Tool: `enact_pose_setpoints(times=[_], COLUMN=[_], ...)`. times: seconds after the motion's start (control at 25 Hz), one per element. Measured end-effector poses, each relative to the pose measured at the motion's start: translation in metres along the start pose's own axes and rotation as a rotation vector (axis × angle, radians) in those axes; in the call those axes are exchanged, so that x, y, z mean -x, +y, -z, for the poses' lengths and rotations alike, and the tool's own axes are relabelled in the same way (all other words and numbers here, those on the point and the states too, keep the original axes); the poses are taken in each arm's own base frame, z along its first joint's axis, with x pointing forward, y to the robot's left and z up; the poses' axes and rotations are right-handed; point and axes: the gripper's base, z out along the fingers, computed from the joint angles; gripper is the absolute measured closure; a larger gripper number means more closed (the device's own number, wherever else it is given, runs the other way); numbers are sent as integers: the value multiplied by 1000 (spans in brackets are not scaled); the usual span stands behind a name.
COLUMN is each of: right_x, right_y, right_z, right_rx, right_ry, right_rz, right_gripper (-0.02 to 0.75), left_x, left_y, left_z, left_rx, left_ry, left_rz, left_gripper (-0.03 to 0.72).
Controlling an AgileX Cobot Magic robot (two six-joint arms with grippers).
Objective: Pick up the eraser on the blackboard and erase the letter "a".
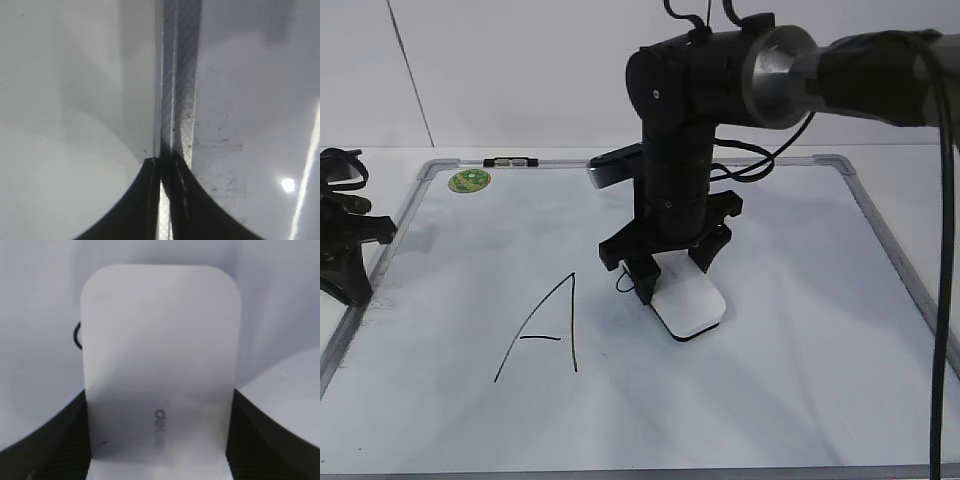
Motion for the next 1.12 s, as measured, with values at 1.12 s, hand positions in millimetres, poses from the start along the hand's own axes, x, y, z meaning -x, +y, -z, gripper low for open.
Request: enact_pose_setpoints(times=[1.12], right_x=[-1], right_y=[12], right_z=[0], right_rx=[-23], right_ry=[-2], right_rz=[22], right_gripper=[214], left_x=[0], left_y=[0], left_z=[0], left_rx=[-2], left_ry=[0], left_rz=[1], left_gripper=[671])
